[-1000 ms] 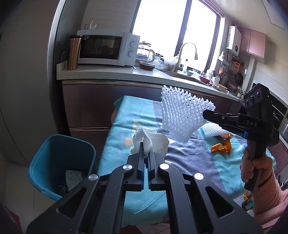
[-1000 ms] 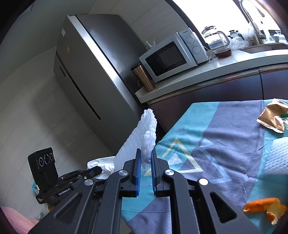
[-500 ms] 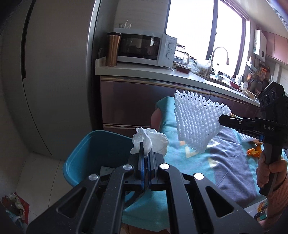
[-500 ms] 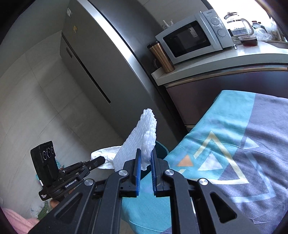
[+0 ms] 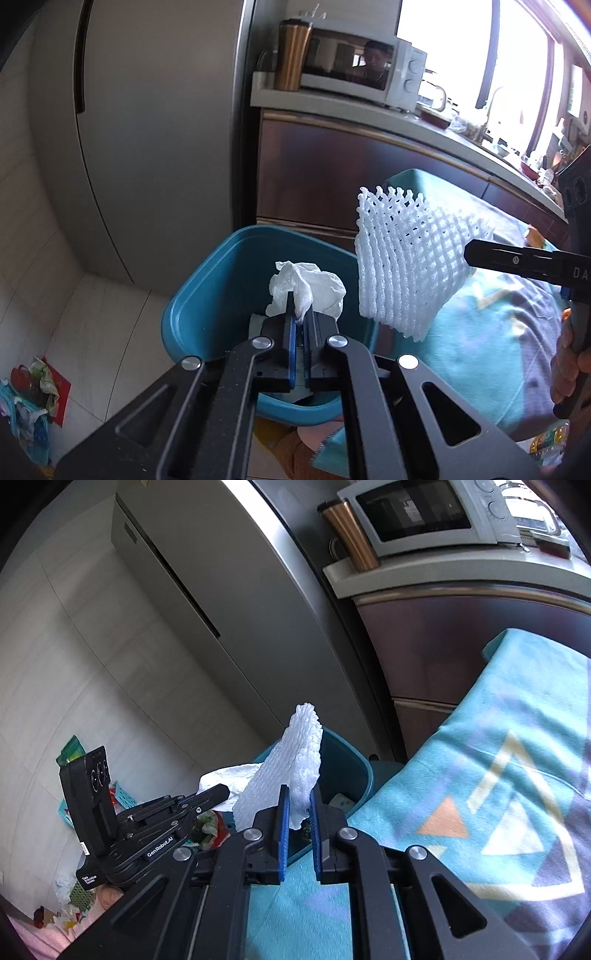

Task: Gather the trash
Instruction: 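Carry tissue and foam net to the teal bin and open both tools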

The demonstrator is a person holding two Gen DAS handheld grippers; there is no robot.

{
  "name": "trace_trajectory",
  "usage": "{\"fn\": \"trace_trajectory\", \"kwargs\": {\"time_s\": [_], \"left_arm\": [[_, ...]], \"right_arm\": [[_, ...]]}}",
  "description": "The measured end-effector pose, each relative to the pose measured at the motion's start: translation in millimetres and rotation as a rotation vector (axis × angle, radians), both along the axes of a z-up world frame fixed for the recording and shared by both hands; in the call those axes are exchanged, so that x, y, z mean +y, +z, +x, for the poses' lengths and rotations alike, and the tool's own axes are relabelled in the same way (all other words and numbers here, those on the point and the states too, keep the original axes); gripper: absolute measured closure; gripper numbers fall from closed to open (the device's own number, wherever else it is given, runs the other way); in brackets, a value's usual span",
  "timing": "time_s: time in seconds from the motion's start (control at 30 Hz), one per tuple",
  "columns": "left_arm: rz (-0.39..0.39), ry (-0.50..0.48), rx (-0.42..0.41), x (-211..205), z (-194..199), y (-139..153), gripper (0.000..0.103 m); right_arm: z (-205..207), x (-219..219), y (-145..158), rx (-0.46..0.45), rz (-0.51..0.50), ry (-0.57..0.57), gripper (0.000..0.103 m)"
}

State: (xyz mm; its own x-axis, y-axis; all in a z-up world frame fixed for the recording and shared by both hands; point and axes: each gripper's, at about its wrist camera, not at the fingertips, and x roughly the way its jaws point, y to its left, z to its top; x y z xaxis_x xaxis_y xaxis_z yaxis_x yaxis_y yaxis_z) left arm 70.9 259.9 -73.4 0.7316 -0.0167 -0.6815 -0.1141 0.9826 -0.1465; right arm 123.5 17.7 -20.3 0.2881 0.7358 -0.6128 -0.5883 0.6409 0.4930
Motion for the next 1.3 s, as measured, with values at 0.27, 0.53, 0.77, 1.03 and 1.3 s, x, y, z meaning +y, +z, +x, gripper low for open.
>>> {"fn": "trace_trajectory", "kwargs": {"time_s": [0.27, 0.53, 0.77, 1.03, 1.3], "left_arm": [[0.005, 0.038, 0.067, 8, 21, -31, 0.100], [0.008, 0.052, 0.108, 8, 39, -52, 0.096], [0.000, 0.056, 0.104, 7, 45, -60, 0.083], [0.006, -0.011, 0.037, -13, 26, -40, 0.076], [-0.013, -0.167, -0.091, -64, 3, 1, 0.069]], "right_arm": [[15, 37, -24, 0.043, -0.115, 0.012, 0.092], [16, 55, -40, 0.083, -0.173, 0.020, 0.087], [17, 54, -42, 0.078, -0.162, 0.004, 0.074], [8, 21, -28, 0.045, -0.107, -0.016, 0.070], [-18, -30, 6, -0.047, -0.031, -0.051, 0.061]]}}
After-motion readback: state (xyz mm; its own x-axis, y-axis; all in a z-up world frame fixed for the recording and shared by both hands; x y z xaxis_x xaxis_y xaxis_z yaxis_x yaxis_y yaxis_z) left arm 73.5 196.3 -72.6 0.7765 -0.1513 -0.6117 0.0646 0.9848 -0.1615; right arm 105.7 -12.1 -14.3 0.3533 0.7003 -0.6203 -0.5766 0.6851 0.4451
